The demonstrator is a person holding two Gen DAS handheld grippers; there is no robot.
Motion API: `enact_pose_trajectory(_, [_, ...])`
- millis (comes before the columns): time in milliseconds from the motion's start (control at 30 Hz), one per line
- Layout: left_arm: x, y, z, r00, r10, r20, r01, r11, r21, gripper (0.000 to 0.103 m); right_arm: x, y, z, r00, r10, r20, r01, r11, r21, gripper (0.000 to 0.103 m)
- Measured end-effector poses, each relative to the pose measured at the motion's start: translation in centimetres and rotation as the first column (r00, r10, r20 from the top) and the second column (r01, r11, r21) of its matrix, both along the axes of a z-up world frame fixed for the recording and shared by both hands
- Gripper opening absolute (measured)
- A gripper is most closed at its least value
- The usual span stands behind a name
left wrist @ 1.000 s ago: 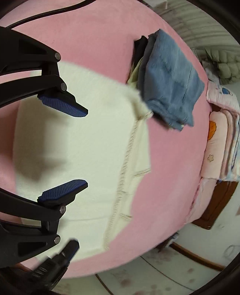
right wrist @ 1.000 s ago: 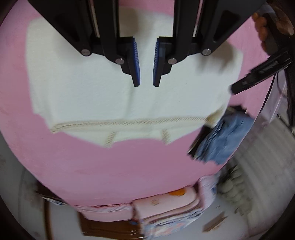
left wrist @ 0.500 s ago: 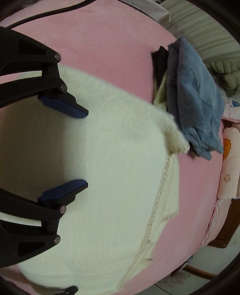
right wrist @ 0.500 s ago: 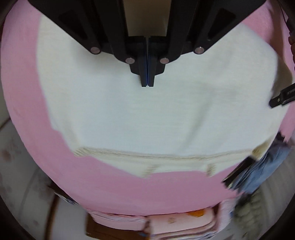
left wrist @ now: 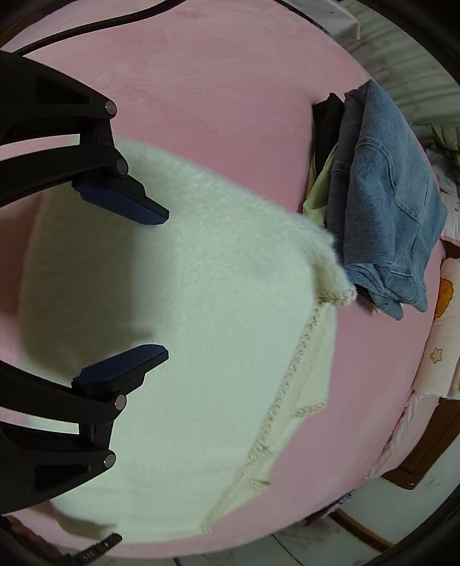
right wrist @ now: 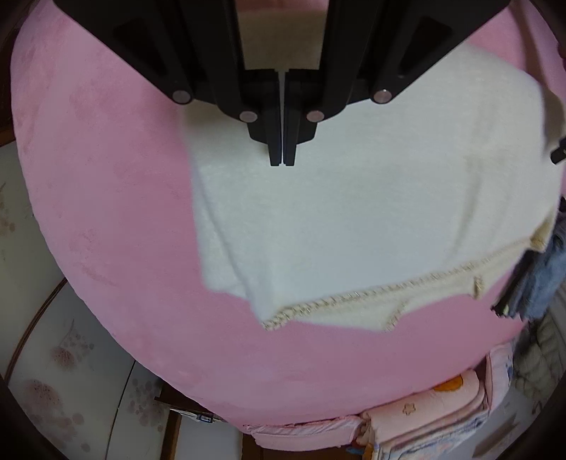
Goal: Fold large clothes
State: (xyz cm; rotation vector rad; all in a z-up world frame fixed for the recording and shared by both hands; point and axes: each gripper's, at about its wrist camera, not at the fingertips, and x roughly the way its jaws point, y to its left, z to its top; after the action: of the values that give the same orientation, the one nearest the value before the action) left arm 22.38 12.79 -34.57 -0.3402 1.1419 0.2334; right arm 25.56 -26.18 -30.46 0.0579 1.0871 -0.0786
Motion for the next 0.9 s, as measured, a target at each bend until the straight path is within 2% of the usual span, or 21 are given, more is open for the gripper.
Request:
enact_pose_trajectory(100, [-0.7,0.1,2.4,1.0,-0.004,0.03,0.005,0.999,-0.037,0.07,-0.9,0.4,2.4,0.999,-0.001,0.047,-0.002,0.999,0.054,0.002])
enact_pose_trajectory(267, [-2.8,0.7,6.1,0.995,0.01,0.095,0.0,0.994,-0.105,0.079,-1.7,2.8,6.1,0.994,0.019,0.11,-0.034,0.99,0.134,0.002])
enact_pose_trajectory(400, [-4.5,2.0,7.5,0.992,0.052,0.116,-0.032,0.985,-0.169,0.087,-2.6,5.7,8.3,0.985,0.083,0.152,-0.103,0.986,0.13,0.003])
enact_pose_trajectory(467, [-5.5,2.5,7.8,0.989,0.078,0.123,-0.051,0.976,-0.213,0.09,-3.1,7.4,9.0,0.978,0.13,0.161,-0.152,0.98,0.13,0.007])
enact_pose_trajectory(500, [-5.8,2.7,7.8,0.988,0.088,0.124,-0.057,0.971,-0.23,0.09,-3.4,8.1,9.3,0.975,0.146,0.165,-0.169,0.976,0.136,0.012])
enact_pose_trajectory(633, [-7.4,3.2,7.2,0.985,0.12,0.127,-0.081,0.957,-0.277,0.097,-4.9,10.8,10.4,0.962,0.191,0.197,-0.224,0.961,0.161,0.021])
enact_pose_trajectory(767, [-8.8,3.0,5.3,0.986,0.132,0.098,-0.103,0.96,-0.259,0.1,-6.1,12.8,10.0,0.954,0.22,0.203,-0.254,0.953,0.164,0.023])
enact_pose_trajectory(900, [-9.5,2.8,2.4,0.988,0.144,0.051,-0.124,0.95,-0.286,0.1,-6.5,14.2,7.8,0.961,0.235,0.148,-0.259,0.95,0.175,0.023])
